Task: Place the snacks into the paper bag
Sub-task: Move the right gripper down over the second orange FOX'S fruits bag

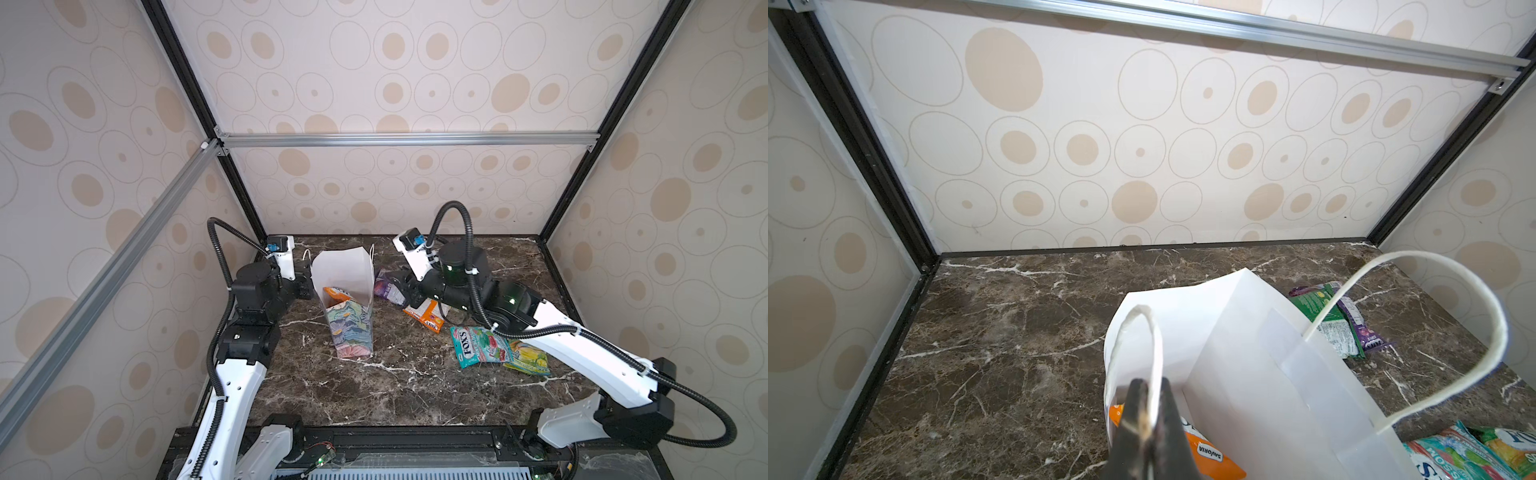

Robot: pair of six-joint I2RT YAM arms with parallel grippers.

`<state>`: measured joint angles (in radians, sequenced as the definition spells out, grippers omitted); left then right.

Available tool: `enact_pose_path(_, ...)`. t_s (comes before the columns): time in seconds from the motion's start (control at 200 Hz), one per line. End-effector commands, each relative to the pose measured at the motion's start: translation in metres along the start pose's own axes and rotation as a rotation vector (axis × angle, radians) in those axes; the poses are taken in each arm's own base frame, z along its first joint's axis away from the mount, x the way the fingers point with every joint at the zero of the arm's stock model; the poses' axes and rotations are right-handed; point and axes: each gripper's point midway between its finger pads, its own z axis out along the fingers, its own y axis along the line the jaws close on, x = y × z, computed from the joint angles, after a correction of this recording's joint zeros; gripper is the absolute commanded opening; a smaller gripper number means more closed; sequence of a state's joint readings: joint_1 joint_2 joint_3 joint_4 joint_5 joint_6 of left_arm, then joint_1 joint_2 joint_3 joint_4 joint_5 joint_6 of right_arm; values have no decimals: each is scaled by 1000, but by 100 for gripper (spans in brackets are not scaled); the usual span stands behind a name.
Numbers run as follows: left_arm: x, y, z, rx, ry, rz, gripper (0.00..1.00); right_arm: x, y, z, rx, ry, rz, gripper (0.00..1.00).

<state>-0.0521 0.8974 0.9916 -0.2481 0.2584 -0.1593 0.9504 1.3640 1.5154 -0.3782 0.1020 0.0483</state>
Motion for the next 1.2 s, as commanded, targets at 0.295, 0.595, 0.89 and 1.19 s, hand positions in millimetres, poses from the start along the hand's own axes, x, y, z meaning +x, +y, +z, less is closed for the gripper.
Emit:
enact_pose_path(0.295,-7,-1,-3,2,-27,9,4,95,-52,-20,167,157,171,36)
enact_pose_path(0.595,-6,0,-3,-2,-23,9,4,167,-84,-23,234,260,329,37)
enact_pose_path(0.89,-5,1,-1,-7,-15,8,4,204,-96,14,262,406,350,37)
enact_pose_path(1.19,-5,-1,-1,6,-17,5,4,258,-109,27,281,597,441,37)
